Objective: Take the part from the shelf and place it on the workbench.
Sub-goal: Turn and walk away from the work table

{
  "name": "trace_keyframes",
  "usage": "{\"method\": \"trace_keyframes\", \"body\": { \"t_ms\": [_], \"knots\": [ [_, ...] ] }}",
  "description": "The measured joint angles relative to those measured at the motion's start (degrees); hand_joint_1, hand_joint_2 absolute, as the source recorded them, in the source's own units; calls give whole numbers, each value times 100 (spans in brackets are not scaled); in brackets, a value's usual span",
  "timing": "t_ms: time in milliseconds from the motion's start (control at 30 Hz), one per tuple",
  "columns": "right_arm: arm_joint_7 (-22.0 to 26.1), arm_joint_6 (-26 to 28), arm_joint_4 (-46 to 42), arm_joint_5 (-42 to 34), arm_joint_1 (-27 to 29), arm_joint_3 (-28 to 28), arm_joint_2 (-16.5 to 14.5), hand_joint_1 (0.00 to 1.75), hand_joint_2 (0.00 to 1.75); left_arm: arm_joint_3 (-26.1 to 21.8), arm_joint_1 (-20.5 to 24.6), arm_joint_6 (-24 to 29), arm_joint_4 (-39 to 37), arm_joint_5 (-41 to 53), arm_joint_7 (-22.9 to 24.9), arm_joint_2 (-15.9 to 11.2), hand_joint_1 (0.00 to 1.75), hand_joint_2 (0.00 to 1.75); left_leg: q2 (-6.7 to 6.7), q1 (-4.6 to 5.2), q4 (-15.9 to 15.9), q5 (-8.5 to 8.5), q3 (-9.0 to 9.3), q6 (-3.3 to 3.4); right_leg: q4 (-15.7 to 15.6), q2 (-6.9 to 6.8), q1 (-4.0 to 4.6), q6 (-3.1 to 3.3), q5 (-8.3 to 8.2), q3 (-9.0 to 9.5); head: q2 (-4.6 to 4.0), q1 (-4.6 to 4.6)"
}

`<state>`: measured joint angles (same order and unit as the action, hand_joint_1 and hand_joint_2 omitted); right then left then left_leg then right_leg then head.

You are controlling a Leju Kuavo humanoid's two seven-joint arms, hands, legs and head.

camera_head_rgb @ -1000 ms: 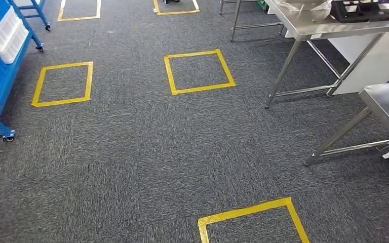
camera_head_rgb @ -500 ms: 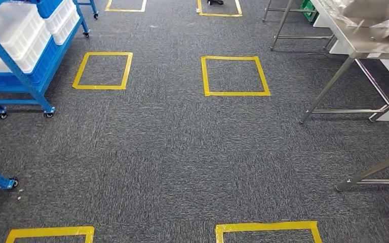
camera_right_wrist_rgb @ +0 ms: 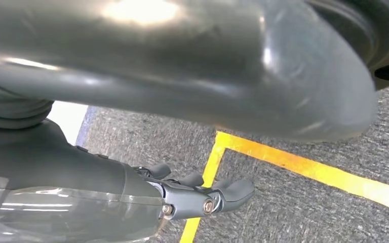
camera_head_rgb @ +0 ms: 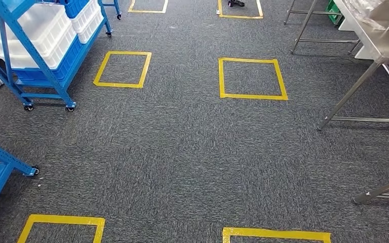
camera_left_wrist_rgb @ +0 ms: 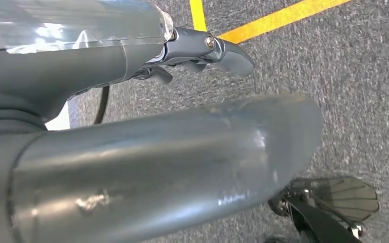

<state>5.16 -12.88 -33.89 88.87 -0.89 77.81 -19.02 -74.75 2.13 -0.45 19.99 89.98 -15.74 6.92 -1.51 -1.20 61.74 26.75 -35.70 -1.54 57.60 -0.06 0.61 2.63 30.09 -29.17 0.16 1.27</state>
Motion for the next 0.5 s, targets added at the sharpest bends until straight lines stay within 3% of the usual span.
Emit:
{"method": "trace_keyframes", "body": {
  "t_ms": [100,167,200,267,333,433,500],
  "knots": [
    [51,42,62,0,-13,48,-13,0,0,3,-8,-23,15,0,-29,-53,0,0,53,11,895,565,-343,-33,-47,-70,8,59,-67,-35,0,-18],
    [71,56,103,0,-16,73,-13,0,0,3,-22,-27,29,0,-42,-88,0,0,67,10,1299,710,-440,-63,-24,-104,21,62,-71,-69,-1,-17],
    [81,69,120,0,-18,83,-13,0,0,3,-28,-27,36,0,-46,-106,0,0,81,10,1194,629,-342,-69,-6,-115,22,60,-71,-78,0,-18],
    [94,107,154,0,-29,93,-13,0,0,7,-32,-27,44,0,-54,-145,0,0,128,11,463,333,94,-52,47,-129,21,40,-58,-95,0,-20],
    [100,139,183,0,-46,97,-12,0,0,14,-26,-26,47,0,-62,-172,0,0,168,35,-135,179,411,14,116,-136,34,-6,-32,-126,1,-17],
    [99,206,213,15,-71,109,-10,0,0,24,-31,-25,49,0,-73,-183,0,0,167,61,-272,150,441,117,138,-139,33,-81,-36,-155,1,-12],
    [83,270,230,55,-80,113,-3,0,0,28,-31,-24,49,0,-75,-186,0,0,151,41,-341,95,457,187,256,-101,20,-141,73,-206,1,-5]
  ]
}}
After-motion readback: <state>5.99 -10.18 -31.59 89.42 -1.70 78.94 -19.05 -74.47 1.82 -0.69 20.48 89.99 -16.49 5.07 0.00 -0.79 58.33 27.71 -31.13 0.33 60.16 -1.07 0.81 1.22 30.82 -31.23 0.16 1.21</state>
